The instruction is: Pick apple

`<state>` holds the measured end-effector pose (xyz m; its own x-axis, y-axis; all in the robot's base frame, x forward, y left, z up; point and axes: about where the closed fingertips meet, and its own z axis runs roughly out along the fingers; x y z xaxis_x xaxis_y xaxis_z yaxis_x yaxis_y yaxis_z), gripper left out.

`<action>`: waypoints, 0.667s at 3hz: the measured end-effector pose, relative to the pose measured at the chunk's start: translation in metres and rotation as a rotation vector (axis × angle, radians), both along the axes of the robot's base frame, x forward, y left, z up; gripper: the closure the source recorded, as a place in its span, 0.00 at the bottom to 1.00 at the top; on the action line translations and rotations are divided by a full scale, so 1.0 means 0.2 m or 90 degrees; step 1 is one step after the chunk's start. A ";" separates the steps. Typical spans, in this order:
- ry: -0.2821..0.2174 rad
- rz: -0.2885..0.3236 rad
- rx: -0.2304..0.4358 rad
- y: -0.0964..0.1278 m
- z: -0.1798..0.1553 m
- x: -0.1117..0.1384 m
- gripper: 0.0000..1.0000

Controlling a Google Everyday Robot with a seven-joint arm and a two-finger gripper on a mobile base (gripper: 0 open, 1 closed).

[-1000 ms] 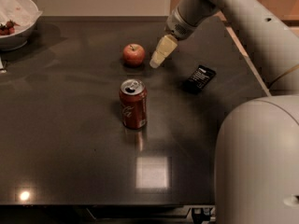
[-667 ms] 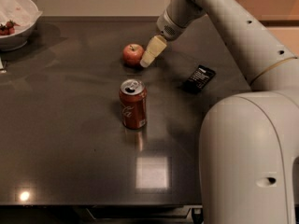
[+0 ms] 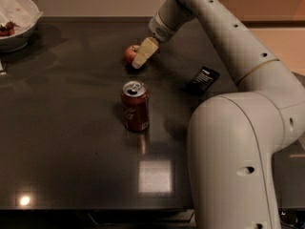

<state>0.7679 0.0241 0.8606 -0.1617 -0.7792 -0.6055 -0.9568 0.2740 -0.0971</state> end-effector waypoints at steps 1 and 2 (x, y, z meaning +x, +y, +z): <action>0.005 0.018 0.010 0.07 -0.01 -0.01 0.19; 0.005 0.030 0.013 0.09 -0.01 -0.03 0.41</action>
Offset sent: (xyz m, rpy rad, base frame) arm -0.0120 0.0180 0.0065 0.0277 -0.0016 0.0646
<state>0.7621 0.0421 0.8593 -0.1298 -0.7734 -0.6204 -0.9695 0.2303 -0.0843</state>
